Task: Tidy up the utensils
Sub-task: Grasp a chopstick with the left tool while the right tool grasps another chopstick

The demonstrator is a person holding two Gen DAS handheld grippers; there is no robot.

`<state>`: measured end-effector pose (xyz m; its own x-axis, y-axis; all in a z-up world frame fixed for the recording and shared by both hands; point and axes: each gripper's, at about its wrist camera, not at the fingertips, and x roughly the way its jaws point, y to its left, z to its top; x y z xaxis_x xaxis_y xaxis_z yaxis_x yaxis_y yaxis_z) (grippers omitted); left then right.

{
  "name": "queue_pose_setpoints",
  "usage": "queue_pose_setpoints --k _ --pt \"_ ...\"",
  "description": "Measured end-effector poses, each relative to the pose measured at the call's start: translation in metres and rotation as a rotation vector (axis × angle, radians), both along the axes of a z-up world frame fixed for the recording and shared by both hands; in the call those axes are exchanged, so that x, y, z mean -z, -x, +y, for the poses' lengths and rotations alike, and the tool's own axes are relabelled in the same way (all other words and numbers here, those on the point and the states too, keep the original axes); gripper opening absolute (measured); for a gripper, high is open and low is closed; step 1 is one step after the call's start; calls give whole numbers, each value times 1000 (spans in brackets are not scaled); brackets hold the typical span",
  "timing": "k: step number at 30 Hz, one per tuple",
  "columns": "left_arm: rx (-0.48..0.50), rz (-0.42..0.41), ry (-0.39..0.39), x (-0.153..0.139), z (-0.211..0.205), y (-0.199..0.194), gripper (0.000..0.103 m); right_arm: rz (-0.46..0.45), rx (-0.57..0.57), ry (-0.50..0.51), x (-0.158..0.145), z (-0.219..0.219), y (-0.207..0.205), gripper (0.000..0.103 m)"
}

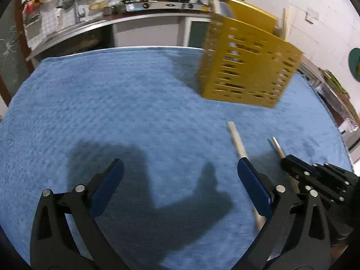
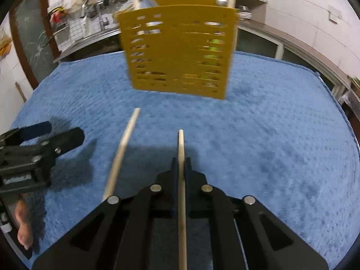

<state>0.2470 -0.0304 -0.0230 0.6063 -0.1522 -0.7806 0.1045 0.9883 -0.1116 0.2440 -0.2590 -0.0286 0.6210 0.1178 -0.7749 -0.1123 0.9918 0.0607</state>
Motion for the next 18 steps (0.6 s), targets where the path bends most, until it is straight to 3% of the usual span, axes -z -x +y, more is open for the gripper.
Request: queue_pose_setpoints --k 6,10,15,18 --pt "42 82 6 5 -41 -9 77 6 101 -49 2 -44 -4 6" --pt "42 128 -47 18 -60 -17 62 10 132 -81 7 -58 -5 6" --pt "35 90 -146 22 -78 -20 53 11 133 -97 12 -60 -7 6" --pt "65 78 -155 21 -85 -22 31 12 132 -91 12 -58 -9 5"
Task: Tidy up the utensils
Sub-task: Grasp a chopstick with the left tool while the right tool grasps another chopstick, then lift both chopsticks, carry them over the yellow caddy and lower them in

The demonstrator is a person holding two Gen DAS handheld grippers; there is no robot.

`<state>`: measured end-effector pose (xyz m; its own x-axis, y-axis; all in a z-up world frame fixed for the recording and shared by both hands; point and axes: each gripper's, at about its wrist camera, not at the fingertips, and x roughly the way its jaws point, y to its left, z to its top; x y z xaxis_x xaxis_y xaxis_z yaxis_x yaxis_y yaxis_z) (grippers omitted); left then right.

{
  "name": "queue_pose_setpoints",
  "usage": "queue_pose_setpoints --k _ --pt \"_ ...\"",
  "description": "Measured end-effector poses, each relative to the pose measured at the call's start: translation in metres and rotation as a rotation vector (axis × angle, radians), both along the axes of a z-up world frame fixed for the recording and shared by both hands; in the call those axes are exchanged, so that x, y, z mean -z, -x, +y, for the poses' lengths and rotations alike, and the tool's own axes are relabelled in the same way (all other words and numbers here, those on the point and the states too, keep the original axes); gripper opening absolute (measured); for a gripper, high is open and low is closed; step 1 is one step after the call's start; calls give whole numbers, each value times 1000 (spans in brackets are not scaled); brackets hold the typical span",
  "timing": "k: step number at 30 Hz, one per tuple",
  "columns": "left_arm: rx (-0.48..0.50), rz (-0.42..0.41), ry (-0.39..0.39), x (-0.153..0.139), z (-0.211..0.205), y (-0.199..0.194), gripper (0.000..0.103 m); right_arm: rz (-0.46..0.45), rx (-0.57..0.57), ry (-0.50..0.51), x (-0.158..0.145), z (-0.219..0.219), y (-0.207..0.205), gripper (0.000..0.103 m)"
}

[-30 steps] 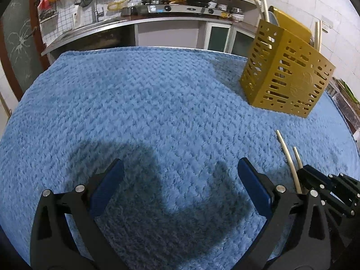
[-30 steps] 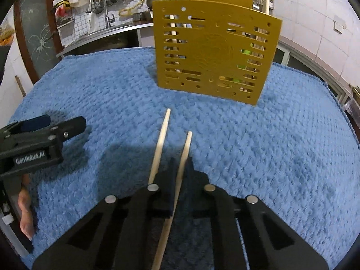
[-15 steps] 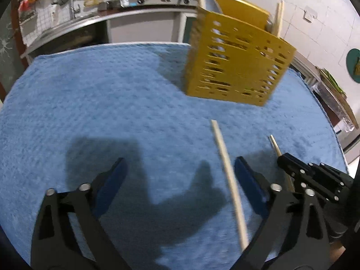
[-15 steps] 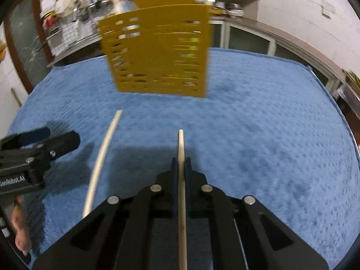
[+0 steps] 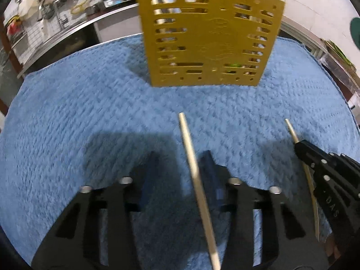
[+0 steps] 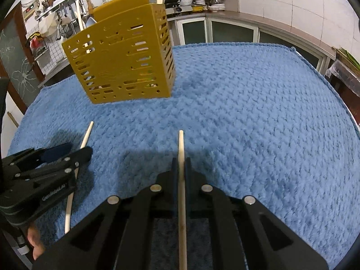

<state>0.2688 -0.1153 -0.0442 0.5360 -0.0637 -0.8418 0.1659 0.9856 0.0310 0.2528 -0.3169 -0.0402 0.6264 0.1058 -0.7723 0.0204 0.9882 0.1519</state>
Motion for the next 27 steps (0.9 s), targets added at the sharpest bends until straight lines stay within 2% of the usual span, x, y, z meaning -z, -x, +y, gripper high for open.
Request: queue_pose_setpoints --k 1,4,12,16,18,21,24,27 --pt "3 2 -8 0 -2 -2 23 1 2 -1 0 0 0 5" --pt "15 6 -13 -1 -7 -5 18 11 3 -1 -1 0 0 6" --pt "65 33 -25 -4 -8 -19 17 84 -20 5 -2 1 -14 7" --pt "62 25 -21 -5 -8 -22 9 129 -49 14 -4 2 -24 6" --pt "58 23 -10 -5 -5 -21 8 133 -61 12 -4 1 -25 6" --pt "51 20 22 -9 2 -18 6 118 -53 -8 -8 -3 -19 6" --pt "50 5 55 -16 8 -12 6 62 -43 -21 -19 -6 -11 6" --pt "58 -49 79 -30 15 -3 6 -2 -33 -47 -33 -7 -3 6"
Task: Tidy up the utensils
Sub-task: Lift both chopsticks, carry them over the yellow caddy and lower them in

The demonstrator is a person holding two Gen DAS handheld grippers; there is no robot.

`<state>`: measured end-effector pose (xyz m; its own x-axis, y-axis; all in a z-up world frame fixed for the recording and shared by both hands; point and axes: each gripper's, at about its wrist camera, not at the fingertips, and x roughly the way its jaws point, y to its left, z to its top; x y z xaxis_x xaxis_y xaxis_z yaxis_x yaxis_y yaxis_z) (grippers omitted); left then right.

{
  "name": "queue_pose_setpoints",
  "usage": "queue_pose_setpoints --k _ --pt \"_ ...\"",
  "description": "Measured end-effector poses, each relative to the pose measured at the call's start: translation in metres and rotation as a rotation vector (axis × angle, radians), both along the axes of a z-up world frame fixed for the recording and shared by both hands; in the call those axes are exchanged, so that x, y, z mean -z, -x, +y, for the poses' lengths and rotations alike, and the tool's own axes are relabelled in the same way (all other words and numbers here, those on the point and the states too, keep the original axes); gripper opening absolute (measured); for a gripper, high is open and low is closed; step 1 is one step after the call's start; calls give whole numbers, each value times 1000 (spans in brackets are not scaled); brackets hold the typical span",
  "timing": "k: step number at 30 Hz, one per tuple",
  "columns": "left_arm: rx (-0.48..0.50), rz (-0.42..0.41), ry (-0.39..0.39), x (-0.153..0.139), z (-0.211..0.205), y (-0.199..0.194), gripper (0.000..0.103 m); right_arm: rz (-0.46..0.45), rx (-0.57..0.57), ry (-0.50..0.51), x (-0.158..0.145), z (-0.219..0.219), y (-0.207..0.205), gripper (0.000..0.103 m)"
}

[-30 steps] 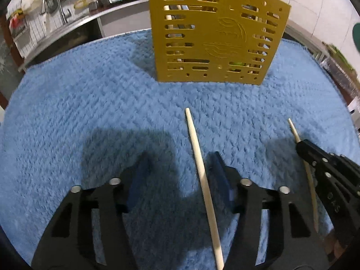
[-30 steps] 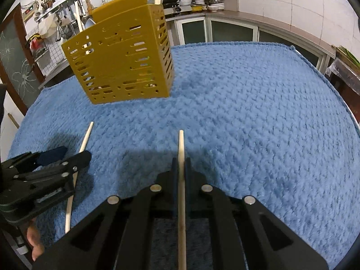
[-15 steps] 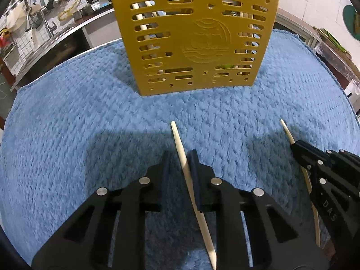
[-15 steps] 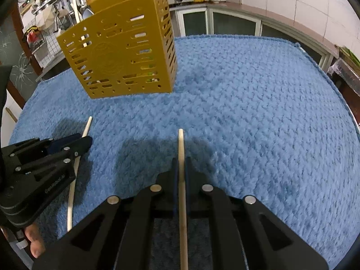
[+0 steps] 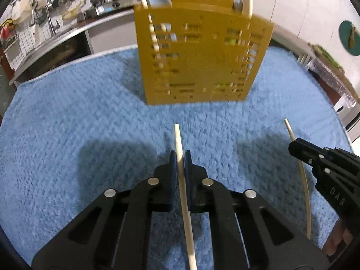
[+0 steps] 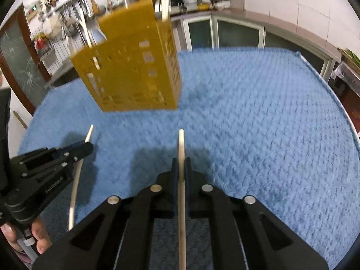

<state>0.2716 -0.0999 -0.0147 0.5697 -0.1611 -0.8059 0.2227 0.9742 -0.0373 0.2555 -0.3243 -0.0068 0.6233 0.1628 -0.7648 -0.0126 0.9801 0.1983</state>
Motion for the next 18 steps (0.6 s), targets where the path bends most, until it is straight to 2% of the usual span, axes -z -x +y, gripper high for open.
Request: queue_pose_setpoints --k 6,13,18 --pt "18 -93 63 -32 14 15 5 -122 -12 -60 -26 -2 15 6" --pt "27 -198 151 -75 42 21 5 -240 -29 -70 -63 4 21 6" --pt "19 -277 209 -103 59 16 5 -373 -21 -64 -95 4 22 6"
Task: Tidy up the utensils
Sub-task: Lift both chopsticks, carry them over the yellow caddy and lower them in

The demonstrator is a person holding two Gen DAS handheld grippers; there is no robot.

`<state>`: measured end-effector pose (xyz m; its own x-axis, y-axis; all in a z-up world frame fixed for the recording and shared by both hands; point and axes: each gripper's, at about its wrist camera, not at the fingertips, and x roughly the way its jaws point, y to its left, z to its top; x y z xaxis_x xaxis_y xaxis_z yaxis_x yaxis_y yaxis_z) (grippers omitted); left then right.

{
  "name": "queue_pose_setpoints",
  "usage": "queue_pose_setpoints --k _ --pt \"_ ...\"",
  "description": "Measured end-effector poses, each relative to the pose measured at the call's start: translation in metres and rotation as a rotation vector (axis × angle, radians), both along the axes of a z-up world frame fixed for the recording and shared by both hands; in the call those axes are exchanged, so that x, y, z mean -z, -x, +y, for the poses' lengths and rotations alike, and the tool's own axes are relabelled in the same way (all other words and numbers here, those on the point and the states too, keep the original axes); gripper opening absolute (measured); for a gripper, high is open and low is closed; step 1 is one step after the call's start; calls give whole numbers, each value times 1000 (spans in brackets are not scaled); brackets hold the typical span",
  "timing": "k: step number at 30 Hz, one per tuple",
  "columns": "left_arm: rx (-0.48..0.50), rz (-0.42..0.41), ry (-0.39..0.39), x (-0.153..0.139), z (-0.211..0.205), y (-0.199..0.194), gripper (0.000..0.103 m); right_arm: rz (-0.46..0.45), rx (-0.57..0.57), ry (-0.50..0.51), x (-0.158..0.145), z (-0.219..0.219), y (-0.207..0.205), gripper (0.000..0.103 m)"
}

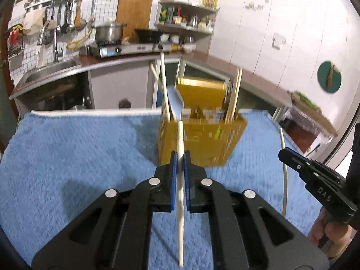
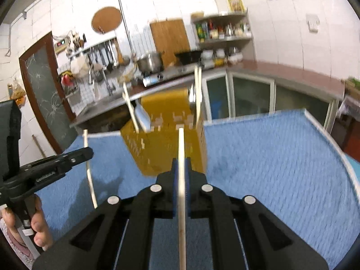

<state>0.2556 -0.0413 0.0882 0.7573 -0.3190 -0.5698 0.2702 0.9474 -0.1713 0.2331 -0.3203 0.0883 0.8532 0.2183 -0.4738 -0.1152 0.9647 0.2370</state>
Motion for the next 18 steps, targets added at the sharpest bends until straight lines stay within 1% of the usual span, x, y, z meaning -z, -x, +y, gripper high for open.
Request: queue_pose_setpoints --k 2,4,5,7,11,13,15,18 --pt "-4 -57 18 -15 3 -1 5 -42 4 -24 -12 -3 -2 6" --pt "-5 -115 30 -32 5 -2 5 -105 17 -53 -28 -8 -6 6" --pt "-6 -132 34 -38 4 -2 5 -129 15 -64 -34 -9 -7 6" --pt "-1 -175 43 -59 1 -7 5 -202 24 -74 -51 -11 -12 6" --pt "-10 -257 15 -91 -7 -16 5 -311 35 -79 -75 -11 -31 6" --pt "-17 -279 15 -106 -9 -23 5 -366 49 -80 -84 -12 -46 6" --pt "-24 -285 17 -116 -11 -32 5 -416 52 -91 -91 -10 -60 6" --pt "-31 -301 12 -130 -15 -45 5 -472 67 -112 -96 -10 -79 6"
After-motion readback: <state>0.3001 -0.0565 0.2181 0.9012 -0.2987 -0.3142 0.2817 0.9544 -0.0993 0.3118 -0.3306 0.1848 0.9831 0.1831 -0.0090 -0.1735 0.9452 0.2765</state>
